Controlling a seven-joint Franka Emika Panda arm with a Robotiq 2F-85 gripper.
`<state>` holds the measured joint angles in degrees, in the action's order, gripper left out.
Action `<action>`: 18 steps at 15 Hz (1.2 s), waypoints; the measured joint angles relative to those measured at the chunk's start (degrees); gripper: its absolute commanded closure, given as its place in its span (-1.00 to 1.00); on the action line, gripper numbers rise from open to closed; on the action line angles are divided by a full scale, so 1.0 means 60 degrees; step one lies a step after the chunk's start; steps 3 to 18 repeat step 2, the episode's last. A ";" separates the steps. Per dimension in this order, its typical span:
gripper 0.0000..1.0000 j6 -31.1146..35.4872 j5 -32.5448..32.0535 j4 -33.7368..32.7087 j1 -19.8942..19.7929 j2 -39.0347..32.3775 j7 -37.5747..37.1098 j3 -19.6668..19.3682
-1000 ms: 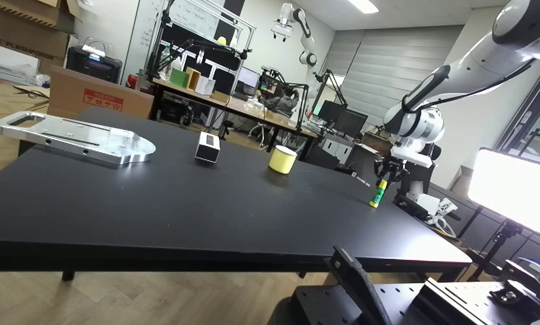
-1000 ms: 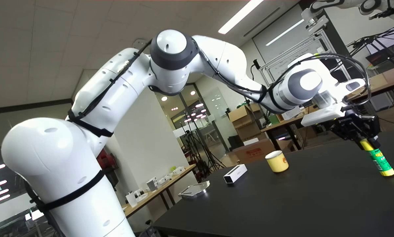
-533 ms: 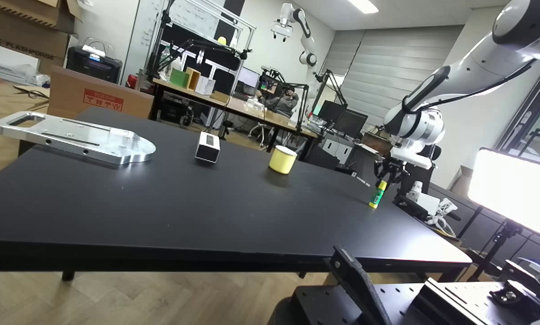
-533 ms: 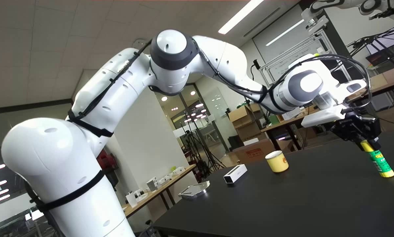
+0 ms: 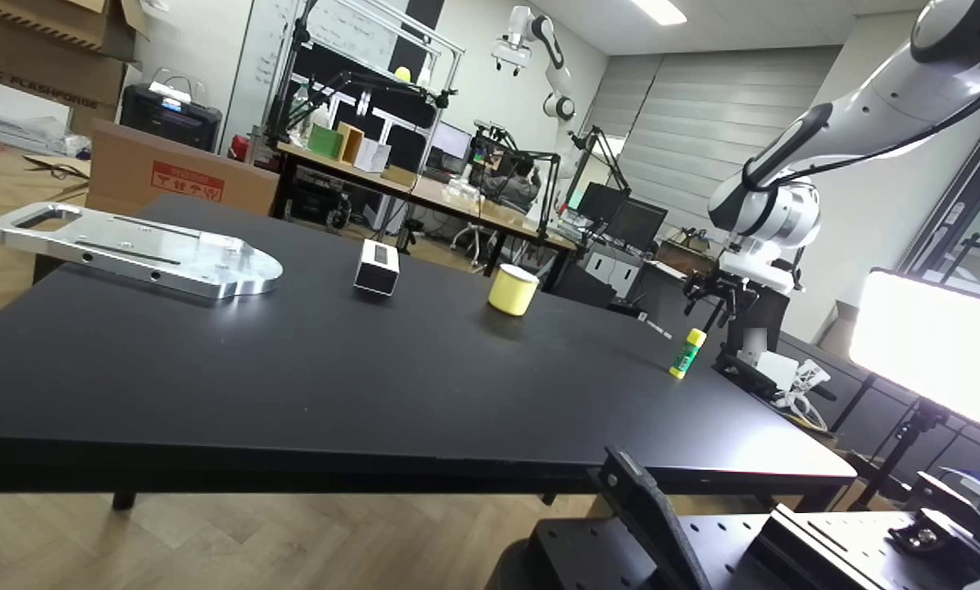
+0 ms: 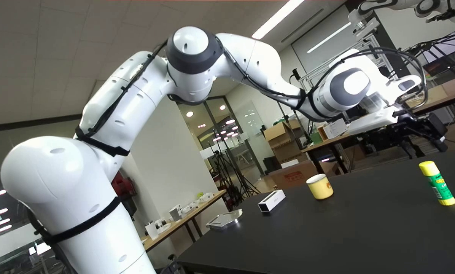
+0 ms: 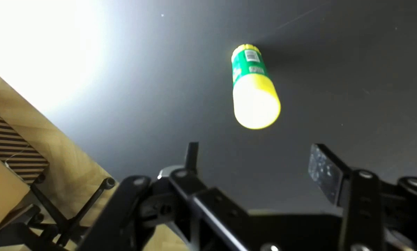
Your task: Pick up the glue stick from the yellow cup and put it on the table
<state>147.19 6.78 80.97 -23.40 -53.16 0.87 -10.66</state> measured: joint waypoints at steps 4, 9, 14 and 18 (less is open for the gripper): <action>-0.99 0.0020 -0.0006 0.0242 0.0013 0.0538 0.0026 -0.0007; -0.99 0.0020 -0.0006 0.0242 0.0013 0.0538 0.0026 -0.0007; -0.99 0.0020 -0.0006 0.0242 0.0013 0.0538 0.0026 -0.0007; -0.99 0.0020 -0.0006 0.0242 0.0013 0.0538 0.0026 -0.0007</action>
